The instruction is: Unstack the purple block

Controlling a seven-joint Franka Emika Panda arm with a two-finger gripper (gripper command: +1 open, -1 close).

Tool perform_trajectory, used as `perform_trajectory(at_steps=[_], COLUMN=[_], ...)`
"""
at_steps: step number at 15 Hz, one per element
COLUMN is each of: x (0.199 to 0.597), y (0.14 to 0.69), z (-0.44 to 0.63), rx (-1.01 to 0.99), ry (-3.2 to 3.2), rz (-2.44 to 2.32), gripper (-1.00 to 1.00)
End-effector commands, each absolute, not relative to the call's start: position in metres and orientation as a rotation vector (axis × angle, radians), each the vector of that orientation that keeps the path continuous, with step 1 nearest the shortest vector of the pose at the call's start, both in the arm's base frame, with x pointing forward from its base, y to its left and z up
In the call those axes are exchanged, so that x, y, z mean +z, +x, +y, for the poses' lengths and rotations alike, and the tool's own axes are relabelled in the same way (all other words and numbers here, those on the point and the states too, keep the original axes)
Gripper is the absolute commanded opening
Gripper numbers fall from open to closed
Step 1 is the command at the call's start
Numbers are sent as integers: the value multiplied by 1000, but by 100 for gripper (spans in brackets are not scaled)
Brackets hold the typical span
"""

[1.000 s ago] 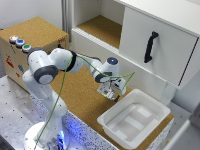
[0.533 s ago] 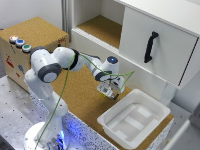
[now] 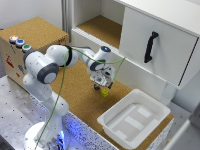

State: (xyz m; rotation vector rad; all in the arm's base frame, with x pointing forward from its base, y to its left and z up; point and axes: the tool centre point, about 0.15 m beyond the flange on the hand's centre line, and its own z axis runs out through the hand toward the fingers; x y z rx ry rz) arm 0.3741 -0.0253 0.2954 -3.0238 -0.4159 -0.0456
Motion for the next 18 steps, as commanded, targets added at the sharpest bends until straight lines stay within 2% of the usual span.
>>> perform_trajectory(at_steps=[1,2,4,18], x=[299,301,308,308], y=[378,379,381,381], z=[-31,-38,-54,-54], rx=[-146,-163,-211,-211], ry=[-3090,-3112,-3154,-3154], rz=[-367,-357,-327,-327], gripper=[-100,100,100,100])
